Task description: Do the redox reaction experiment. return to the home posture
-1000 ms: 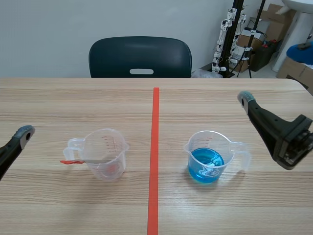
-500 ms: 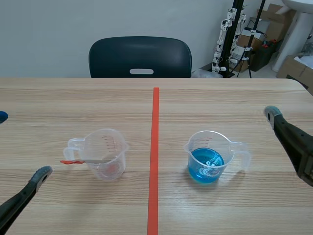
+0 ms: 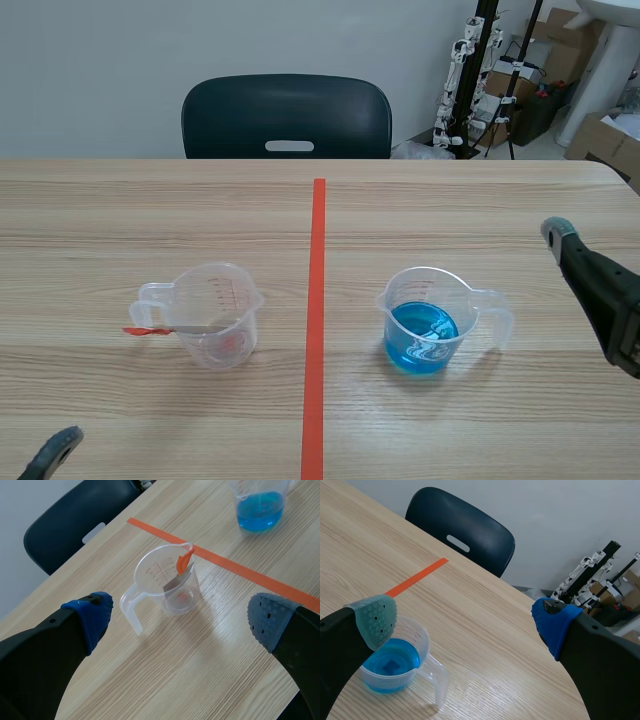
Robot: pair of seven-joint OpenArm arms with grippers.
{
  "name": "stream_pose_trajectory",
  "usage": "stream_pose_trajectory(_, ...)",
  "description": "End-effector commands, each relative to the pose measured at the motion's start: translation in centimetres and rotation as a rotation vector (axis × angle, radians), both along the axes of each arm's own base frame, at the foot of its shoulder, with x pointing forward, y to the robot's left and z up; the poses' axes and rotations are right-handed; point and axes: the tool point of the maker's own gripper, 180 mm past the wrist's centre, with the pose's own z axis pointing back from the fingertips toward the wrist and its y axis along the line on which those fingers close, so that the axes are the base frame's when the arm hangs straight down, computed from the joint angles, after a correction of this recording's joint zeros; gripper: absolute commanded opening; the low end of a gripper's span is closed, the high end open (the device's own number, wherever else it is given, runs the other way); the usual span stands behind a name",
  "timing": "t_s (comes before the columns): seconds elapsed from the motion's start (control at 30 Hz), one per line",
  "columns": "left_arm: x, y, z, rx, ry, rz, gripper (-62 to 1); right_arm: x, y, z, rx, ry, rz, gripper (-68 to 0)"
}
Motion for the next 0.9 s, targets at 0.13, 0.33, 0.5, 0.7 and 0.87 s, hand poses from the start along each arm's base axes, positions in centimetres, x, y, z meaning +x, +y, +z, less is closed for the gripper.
stream_pose_trajectory(0.13, 0.4, -0.3, 1.3, -0.048, -0.043, 0.005, -4.3, 0.3, 0.3, 0.7, -0.009, -0.015, 0.029, -11.5)
stream_pose_trajectory(0.33, 0.4, -0.3, 1.3, -0.047, -0.043, 0.005, -4.3, -0.3, 1.4, -1.0, -0.023, 0.074, 0.082, -11.5)
stream_pose_trajectory(0.5, 0.4, -0.3, 1.3, -0.047, -0.043, 0.005, -4.3, -1.1, 2.4, -2.1, -0.022, 0.119, 0.122, -11.5)
stream_pose_trajectory(0.7, 0.4, -0.3, 1.3, -0.046, -0.041, 0.006, -4.3, -1.5, 2.5, -3.2, -0.051, 0.159, 0.121, -11.5)
stream_pose_trajectory(0.87, 0.4, -0.3, 1.2, -0.045, -0.042, 0.007, -4.3, -1.5, 1.9, -3.4, -0.059, 0.157, 0.081, -11.5)
